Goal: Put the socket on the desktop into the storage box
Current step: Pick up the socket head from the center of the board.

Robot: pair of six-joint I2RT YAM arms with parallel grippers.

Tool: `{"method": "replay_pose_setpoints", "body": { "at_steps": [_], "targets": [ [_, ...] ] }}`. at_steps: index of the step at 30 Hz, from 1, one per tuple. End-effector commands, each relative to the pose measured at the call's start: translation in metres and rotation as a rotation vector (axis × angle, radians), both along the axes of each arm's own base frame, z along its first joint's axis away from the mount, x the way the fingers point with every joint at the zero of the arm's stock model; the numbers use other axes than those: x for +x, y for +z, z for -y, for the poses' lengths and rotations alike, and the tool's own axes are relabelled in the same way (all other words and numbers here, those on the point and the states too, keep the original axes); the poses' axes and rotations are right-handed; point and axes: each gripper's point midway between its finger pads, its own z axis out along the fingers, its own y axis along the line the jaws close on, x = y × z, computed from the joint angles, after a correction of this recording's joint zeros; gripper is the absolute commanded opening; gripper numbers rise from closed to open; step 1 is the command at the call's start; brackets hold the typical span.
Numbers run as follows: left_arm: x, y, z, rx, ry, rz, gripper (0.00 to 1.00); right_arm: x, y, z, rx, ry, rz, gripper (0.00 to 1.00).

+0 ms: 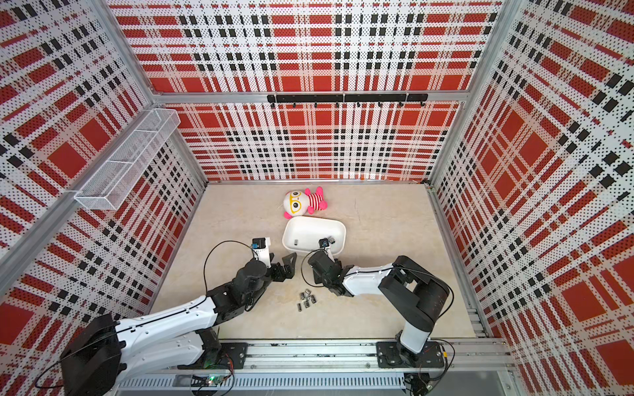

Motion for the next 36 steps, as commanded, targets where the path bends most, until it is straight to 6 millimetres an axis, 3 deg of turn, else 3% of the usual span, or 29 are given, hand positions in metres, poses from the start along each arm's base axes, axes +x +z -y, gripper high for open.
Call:
{"method": "replay_pose_setpoints", "body": {
  "at_steps": [1, 17, 36],
  "targets": [
    [0.002, 0.0, -0.002, 0.01, 0.011, 0.016, 0.99, 0.012, 0.0, 0.001, 0.011, -0.014, 0.022, 0.52],
    [0.003, -0.005, -0.002, 0.031, 0.013, 0.006, 0.99, 0.024, -0.011, 0.0, 0.002, 0.007, 0.009, 0.5],
    [0.005, -0.007, -0.002, 0.045, 0.022, 0.0, 0.99, 0.022, -0.015, -0.002, 0.011, 0.017, -0.008, 0.36]
  ]
}}
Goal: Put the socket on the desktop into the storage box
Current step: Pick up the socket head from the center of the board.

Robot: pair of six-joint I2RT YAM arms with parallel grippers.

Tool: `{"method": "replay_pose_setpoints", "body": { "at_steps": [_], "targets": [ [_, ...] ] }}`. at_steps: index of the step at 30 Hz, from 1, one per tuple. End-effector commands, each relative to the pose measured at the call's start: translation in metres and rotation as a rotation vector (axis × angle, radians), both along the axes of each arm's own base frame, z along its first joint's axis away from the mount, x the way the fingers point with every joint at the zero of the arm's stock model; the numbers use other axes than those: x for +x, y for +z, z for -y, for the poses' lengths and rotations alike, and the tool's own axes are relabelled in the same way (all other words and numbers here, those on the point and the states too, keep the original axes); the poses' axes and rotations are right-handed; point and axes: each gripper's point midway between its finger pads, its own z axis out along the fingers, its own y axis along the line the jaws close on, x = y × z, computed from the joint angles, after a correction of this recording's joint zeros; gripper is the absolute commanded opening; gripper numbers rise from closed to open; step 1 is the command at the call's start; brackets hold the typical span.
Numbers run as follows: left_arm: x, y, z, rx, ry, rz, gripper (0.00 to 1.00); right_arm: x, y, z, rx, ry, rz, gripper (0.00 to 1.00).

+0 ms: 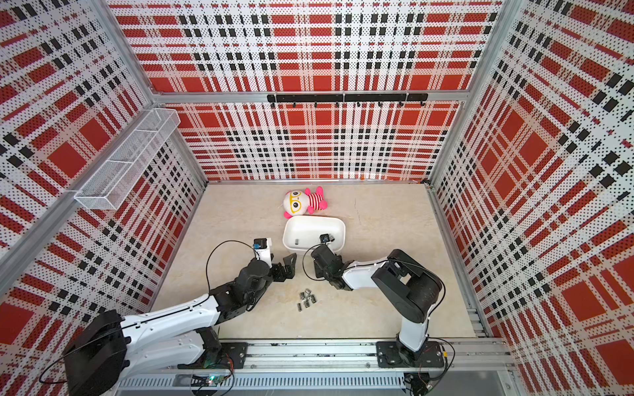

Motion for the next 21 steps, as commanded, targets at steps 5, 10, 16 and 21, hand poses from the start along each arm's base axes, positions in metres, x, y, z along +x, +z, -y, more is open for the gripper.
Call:
{"method": "replay_pose_setpoints", "body": {
  "at_steps": [5, 10, 16, 21],
  "targets": [
    [0.003, 0.004, -0.001, 0.013, 0.014, 0.017, 0.99, -0.003, -0.006, 0.0, 0.01, 0.002, -0.019, 0.33],
    [0.003, 0.004, -0.002, 0.014, 0.018, 0.017, 0.99, -0.006, -0.001, 0.0, 0.021, 0.005, -0.011, 0.31],
    [0.004, 0.003, -0.003, 0.019, 0.023, 0.015, 0.99, -0.009, 0.007, -0.002, 0.026, 0.009, 0.003, 0.29],
    [0.004, 0.003, -0.003, 0.021, 0.025, 0.015, 0.99, -0.011, 0.009, -0.001, 0.028, 0.007, 0.008, 0.28]
  ]
}}
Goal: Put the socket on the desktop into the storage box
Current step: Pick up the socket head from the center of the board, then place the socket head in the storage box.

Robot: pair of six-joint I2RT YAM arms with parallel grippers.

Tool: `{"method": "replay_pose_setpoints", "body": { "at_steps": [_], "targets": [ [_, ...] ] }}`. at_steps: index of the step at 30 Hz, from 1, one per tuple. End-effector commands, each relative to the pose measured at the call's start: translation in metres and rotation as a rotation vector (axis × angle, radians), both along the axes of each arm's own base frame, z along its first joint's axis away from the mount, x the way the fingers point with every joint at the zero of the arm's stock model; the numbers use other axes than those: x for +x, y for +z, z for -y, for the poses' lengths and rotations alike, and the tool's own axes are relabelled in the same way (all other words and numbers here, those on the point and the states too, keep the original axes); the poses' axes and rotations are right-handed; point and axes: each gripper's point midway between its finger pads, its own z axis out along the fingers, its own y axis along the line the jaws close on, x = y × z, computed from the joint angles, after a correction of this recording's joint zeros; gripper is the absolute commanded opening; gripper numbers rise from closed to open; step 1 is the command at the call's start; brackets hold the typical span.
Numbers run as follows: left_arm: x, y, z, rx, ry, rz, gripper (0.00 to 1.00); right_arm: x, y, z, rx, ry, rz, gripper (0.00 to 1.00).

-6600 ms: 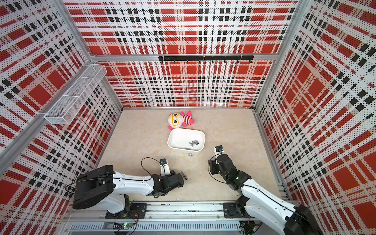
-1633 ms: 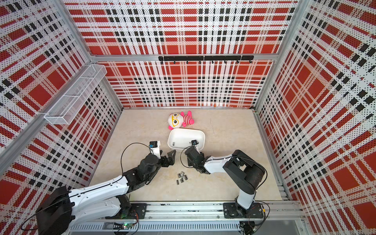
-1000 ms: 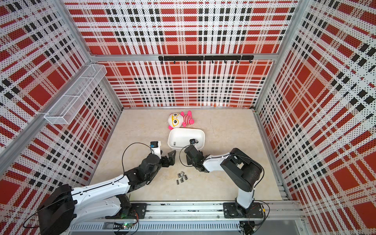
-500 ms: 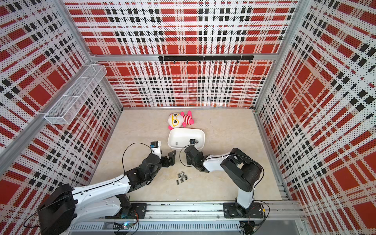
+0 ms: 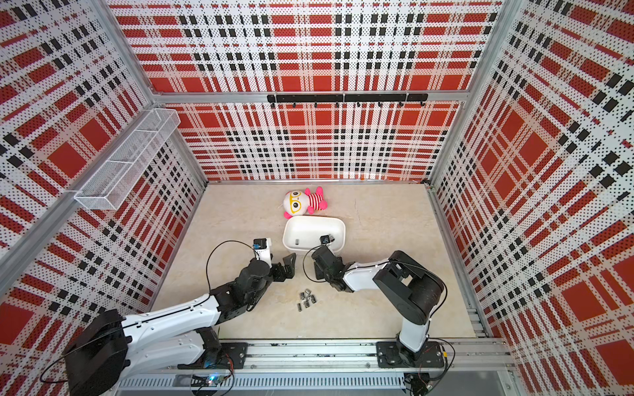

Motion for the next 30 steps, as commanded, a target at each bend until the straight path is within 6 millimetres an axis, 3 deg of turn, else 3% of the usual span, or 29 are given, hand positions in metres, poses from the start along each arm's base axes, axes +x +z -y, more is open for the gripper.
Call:
{"method": "replay_pose_setpoints", "body": {
  "at_steps": [1, 30],
  "targets": [
    [0.003, 0.005, 0.001, 0.008, 0.006, 0.014, 0.99, -0.003, 0.01, 0.001, 0.017, -0.01, 0.014, 0.28],
    [0.005, -0.001, 0.001, 0.032, 0.015, -0.003, 0.99, -0.037, 0.043, 0.023, 0.074, -0.012, 0.062, 0.28]
  ]
}}
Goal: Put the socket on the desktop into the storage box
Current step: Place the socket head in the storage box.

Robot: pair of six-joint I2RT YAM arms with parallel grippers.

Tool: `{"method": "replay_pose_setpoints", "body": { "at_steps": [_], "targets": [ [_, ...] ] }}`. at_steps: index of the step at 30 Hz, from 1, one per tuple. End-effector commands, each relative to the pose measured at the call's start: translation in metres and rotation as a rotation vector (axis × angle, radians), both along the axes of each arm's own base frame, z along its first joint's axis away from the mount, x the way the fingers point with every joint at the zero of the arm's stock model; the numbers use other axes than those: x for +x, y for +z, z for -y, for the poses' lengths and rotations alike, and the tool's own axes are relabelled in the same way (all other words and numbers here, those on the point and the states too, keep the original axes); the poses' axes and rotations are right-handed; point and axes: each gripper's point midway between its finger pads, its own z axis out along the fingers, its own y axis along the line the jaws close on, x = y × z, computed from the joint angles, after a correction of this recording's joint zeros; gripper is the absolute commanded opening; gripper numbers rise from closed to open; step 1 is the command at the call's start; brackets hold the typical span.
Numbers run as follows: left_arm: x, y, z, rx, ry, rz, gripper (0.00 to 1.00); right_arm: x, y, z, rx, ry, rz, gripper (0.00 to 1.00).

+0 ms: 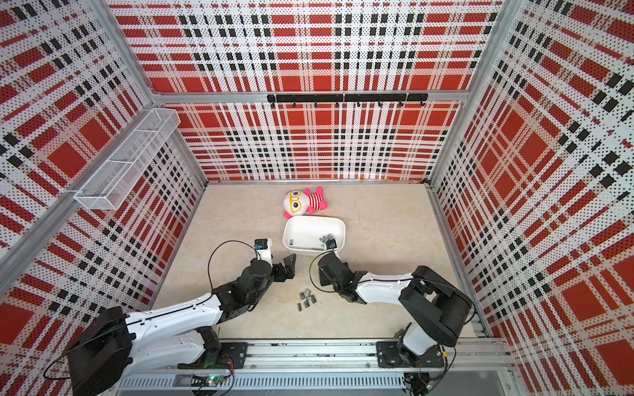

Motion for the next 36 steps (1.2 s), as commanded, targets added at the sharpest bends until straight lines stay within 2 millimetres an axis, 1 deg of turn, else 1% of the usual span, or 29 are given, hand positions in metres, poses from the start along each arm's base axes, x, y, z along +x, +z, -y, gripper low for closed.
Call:
{"method": "replay_pose_setpoints", "body": {
  "at_steps": [1, 7, 11, 14, 17, 21, 26, 32, 36],
  "targets": [
    [0.004, 0.007, 0.002, 0.011, 0.009, 0.011, 0.99, -0.003, 0.014, 0.008, 0.006, -0.023, 0.028, 0.27],
    [0.005, 0.006, 0.001, 0.014, 0.015, 0.011, 0.99, -0.002, 0.037, 0.017, -0.002, -0.039, 0.069, 0.27],
    [0.005, 0.005, 0.001, 0.017, 0.015, 0.009, 0.99, 0.004, 0.056, 0.017, -0.007, -0.049, 0.103, 0.28],
    [0.005, 0.004, 0.001, 0.021, 0.014, 0.005, 0.99, 0.017, 0.068, 0.017, -0.005, -0.063, 0.115, 0.28],
    [0.005, 0.003, 0.002, 0.023, 0.013, 0.005, 0.99, 0.035, 0.074, 0.018, 0.024, -0.077, 0.098, 0.28],
    [0.005, 0.003, 0.002, 0.025, 0.012, 0.006, 0.99, 0.061, 0.074, 0.017, -0.011, -0.082, 0.079, 0.28],
    [0.005, 0.003, 0.003, 0.028, 0.009, 0.006, 0.99, 0.086, 0.059, 0.014, -0.047, -0.093, 0.027, 0.29],
    [0.005, 0.004, 0.004, 0.029, 0.006, 0.007, 0.99, 0.102, 0.044, 0.011, -0.051, -0.101, -0.014, 0.3],
    [0.005, 0.003, 0.004, 0.03, 0.007, 0.006, 0.99, 0.106, 0.04, 0.01, -0.055, -0.103, -0.026, 0.33]
  ]
}}
